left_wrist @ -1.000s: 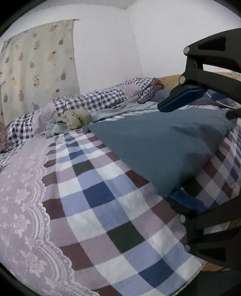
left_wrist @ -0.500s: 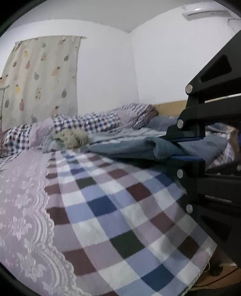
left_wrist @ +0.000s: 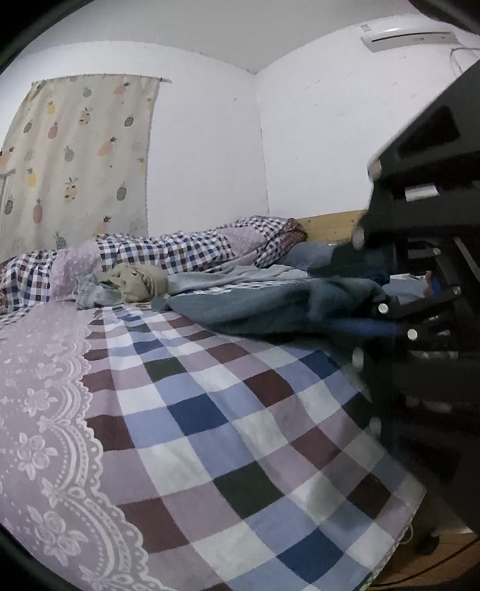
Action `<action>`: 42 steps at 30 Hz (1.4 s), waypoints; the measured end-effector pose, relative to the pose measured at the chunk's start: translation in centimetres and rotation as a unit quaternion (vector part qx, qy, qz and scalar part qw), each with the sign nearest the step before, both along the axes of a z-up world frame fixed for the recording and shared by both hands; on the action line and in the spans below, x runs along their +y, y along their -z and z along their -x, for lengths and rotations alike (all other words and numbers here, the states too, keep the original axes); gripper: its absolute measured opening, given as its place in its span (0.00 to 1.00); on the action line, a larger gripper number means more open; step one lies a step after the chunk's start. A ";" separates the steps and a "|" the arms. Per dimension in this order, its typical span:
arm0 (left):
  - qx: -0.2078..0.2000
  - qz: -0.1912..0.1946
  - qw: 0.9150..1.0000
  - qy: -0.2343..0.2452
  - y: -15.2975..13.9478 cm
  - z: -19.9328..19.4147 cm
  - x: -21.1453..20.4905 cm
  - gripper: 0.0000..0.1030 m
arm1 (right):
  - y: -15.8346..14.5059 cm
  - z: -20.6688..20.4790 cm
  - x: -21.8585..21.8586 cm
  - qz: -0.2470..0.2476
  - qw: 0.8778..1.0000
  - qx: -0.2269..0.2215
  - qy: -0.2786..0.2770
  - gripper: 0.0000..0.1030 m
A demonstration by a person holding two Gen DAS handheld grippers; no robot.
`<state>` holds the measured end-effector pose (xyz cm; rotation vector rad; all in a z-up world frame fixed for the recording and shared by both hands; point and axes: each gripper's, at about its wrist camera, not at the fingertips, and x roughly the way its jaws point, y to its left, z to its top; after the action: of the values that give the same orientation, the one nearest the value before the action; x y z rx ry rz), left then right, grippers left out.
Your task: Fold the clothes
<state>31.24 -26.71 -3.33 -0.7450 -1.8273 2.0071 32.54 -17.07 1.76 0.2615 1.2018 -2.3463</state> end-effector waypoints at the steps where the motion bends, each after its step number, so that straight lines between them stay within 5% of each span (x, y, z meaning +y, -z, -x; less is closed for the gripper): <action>1: 0.009 -0.002 1.000 0.000 -0.2 0.0 0.2 0.74 | -0.3 0.0 0.1 0.006 1.000 -0.004 -0.001 0.11; 3: 0.026 -0.004 1.000 0.000 -0.6 -0.1 0.5 0.81 | -0.8 0.0 0.1 0.013 1.000 -0.011 -0.002 0.10; 26: 0.049 0.016 0.997 0.056 -1.7 5.8 3.9 0.77 | -2.9 0.8 1.4 0.035 0.998 -0.044 -0.032 0.09; 29: 0.039 0.017 0.998 0.052 -1.7 6.1 3.9 0.63 | -2.8 0.9 1.6 0.029 0.998 -0.034 -0.036 0.09; 33: 0.009 0.026 0.999 0.037 -1.3 6.1 3.6 0.23 | -2.6 0.5 1.7 0.015 0.999 -0.008 -0.035 0.10; 34: 0.004 0.029 0.999 0.032 -1.2 6.2 3.6 0.16 | -2.6 0.3 1.8 0.011 0.999 -0.002 -0.034 0.21; 37: -0.005 0.045 0.999 0.010 -1.7 5.9 3.3 0.11 | -2.1 -0.3 2.6 0.001 0.999 0.019 -0.032 0.59; 42: 0.007 0.049 0.999 0.014 -2.8 5.8 3.6 0.09 | -1.1 -0.6 4.6 -0.013 0.999 0.047 0.000 0.65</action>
<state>25.42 -23.12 -0.54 -0.7785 -1.7122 2.0914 33.14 -12.42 2.86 0.1611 1.2779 -2.3666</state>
